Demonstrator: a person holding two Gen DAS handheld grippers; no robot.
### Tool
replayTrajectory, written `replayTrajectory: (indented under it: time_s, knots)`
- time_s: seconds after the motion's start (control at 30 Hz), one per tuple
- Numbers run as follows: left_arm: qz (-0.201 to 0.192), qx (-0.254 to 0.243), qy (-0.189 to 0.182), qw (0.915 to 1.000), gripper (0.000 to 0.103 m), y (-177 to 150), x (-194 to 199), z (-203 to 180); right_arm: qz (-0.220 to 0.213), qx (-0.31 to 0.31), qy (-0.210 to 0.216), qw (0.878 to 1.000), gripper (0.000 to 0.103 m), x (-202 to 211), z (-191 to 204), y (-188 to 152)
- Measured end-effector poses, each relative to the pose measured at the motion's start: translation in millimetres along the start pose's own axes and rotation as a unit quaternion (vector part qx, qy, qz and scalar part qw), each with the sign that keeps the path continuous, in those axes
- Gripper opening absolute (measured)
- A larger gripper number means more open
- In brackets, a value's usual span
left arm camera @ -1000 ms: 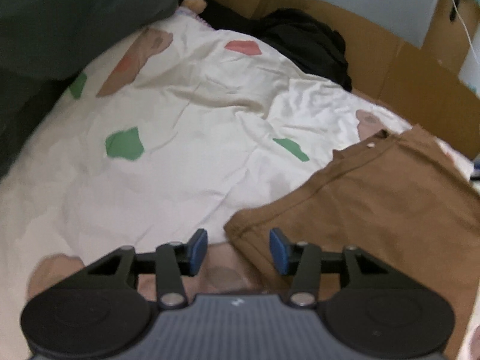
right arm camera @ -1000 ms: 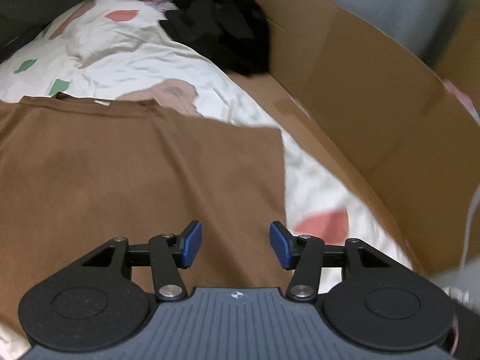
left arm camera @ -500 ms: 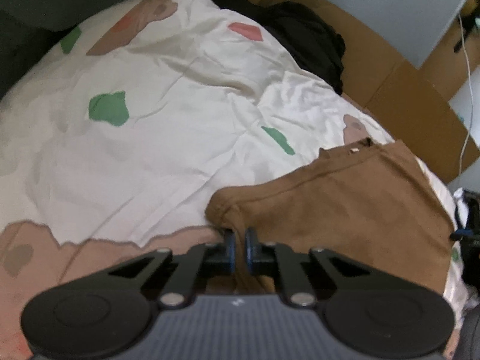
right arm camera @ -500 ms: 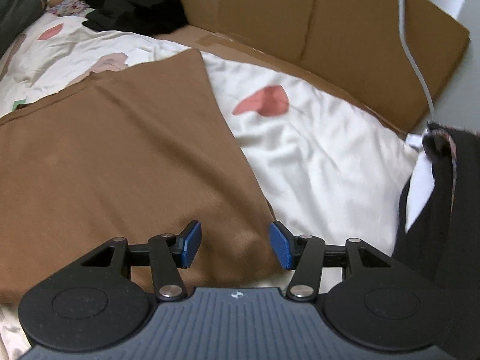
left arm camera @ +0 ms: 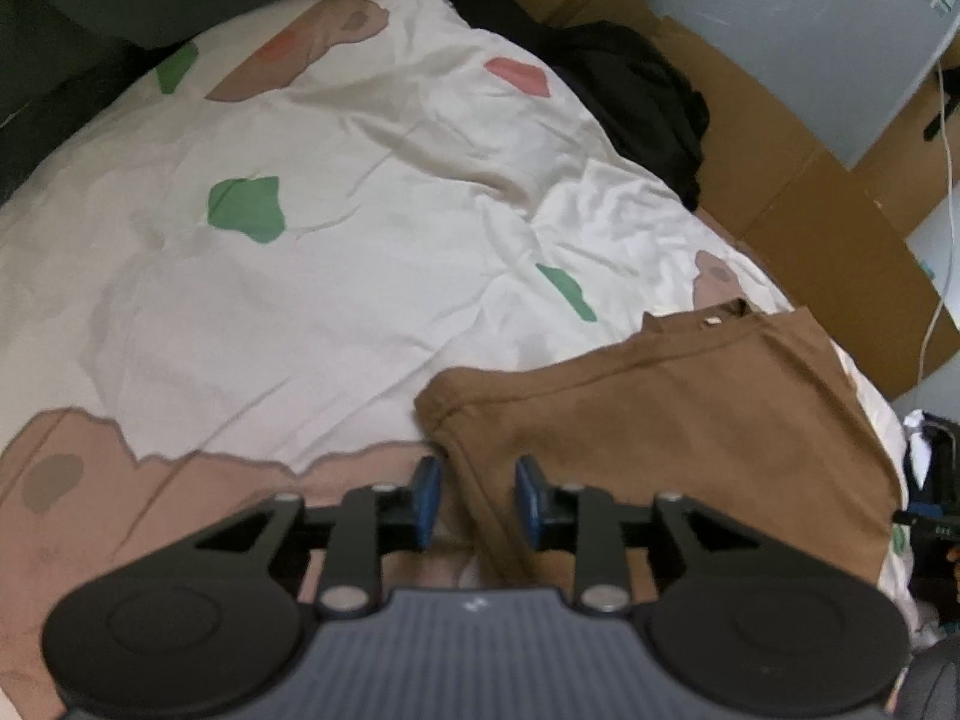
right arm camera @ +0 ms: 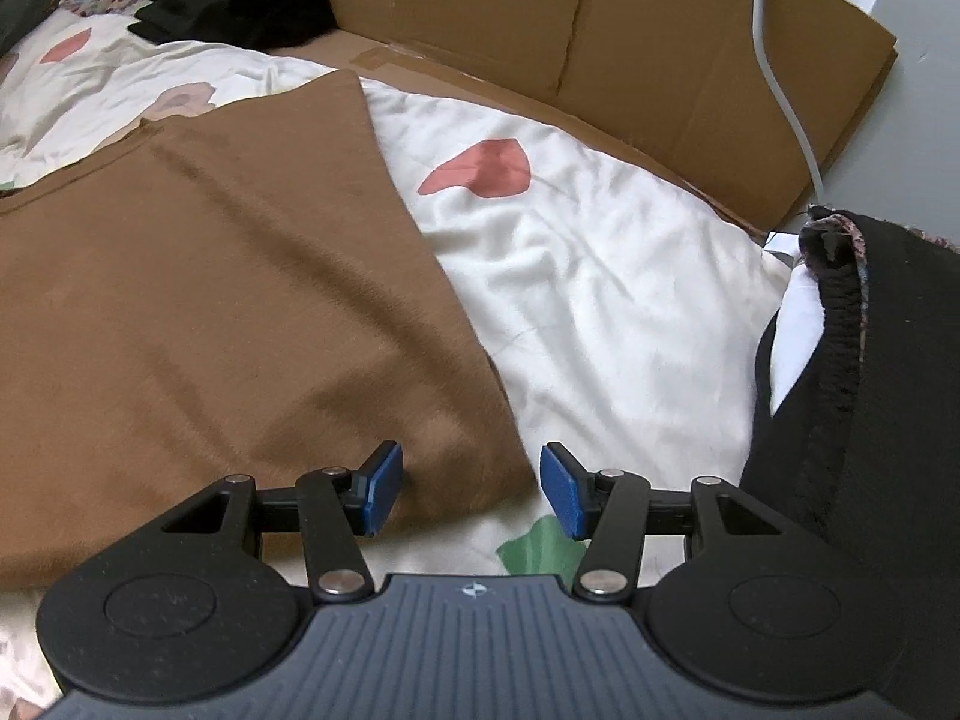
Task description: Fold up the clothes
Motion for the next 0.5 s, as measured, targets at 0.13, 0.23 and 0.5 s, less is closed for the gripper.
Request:
replayTrajectory:
  time_s: [0.13, 0.23, 0.5]
  knots:
    - [0.002, 0.010, -0.015, 0.9998, 0.034, -9.7, 6.5, -4.0, -0.013, 0.002, -0.003, 1.000, 0.056, 17.6, 8.1, 0.3]
    - [0.004, 0.009, -0.027, 0.9996, 0.035, -17.1, 13.6, -8.5, -0.021, 0.015, -0.001, 1.000, 0.056, 32.1, 17.7, -0.8]
    - [0.001, 0.000, -0.054, 0.9985, 0.038, -22.3, 36.3, -13.6, -0.047, 0.021, 0.004, 0.999, 0.056, 69.8, 44.7, -2.3]
Point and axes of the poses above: each gripper's, at about its wrist camera, not at the fingertips, and x roughly against the way its jaws point, z to its left, y to its top, the point moved 6 cm from there along -x, roughly the way its jaws point, and after that the axes turned 13 degrees about -z, right-handed, at the moved point
